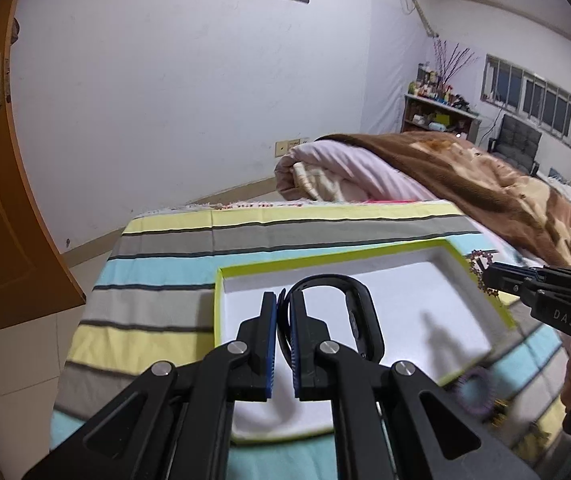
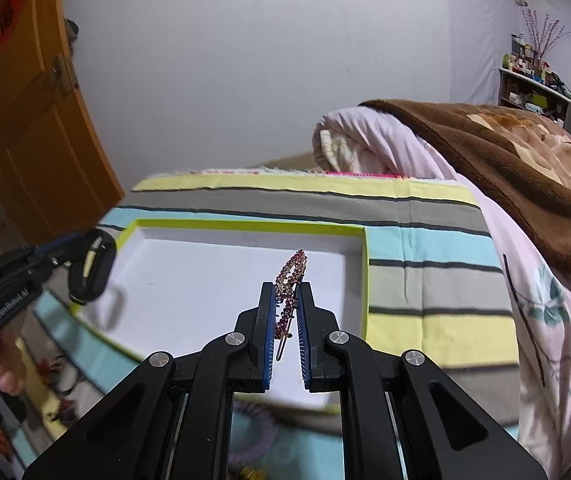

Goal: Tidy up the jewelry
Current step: 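Carry both items into the green tray and open both grippers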

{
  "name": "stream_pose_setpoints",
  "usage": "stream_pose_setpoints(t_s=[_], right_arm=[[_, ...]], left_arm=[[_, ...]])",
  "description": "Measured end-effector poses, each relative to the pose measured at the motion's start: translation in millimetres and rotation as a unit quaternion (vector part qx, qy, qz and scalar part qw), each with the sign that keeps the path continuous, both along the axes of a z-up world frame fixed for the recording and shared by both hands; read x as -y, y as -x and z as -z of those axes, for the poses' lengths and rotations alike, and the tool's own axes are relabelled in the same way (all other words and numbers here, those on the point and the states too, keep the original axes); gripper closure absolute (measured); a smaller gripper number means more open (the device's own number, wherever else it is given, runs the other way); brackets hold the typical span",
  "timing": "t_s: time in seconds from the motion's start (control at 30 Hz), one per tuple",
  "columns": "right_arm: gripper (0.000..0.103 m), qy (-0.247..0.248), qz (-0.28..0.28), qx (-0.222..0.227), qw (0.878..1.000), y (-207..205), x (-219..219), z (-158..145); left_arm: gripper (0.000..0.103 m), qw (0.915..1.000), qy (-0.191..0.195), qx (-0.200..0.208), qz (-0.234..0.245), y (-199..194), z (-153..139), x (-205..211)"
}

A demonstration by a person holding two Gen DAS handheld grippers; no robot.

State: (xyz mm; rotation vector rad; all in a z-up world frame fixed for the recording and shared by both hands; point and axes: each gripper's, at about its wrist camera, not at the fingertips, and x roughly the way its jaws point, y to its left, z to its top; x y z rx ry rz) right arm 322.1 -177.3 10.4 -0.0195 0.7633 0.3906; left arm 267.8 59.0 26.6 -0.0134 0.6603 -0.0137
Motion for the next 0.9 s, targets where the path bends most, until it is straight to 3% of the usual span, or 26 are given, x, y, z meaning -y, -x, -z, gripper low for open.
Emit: stream_pose_setpoints(t_s=[0.23,0.63,0.8,0.9], right_arm=[[0.093,0.018,0.013,-0.034,0.999,-44,-1,28],[0.092,0.03,0.019,-0.049,0.998,-66,-5,40],[0.078,0.024,0.019,-0.045,0.999,-62,-2,37],[0.075,0.019,0.019,-0.039,0.999,-56,-1,31]], left_arm=[[0.096,0.999,-0.011,-0.041,-0.015,-36,28,-8],[0.096,0.9977,-0.009,-0.065,-0.017,-56,45,-11],[0.095,0.998,-0.009,-0.062,-0.008,-55,41,-11],[0.095,0.9987,-0.003,-0.051,-0.003,-48,34,-12]])
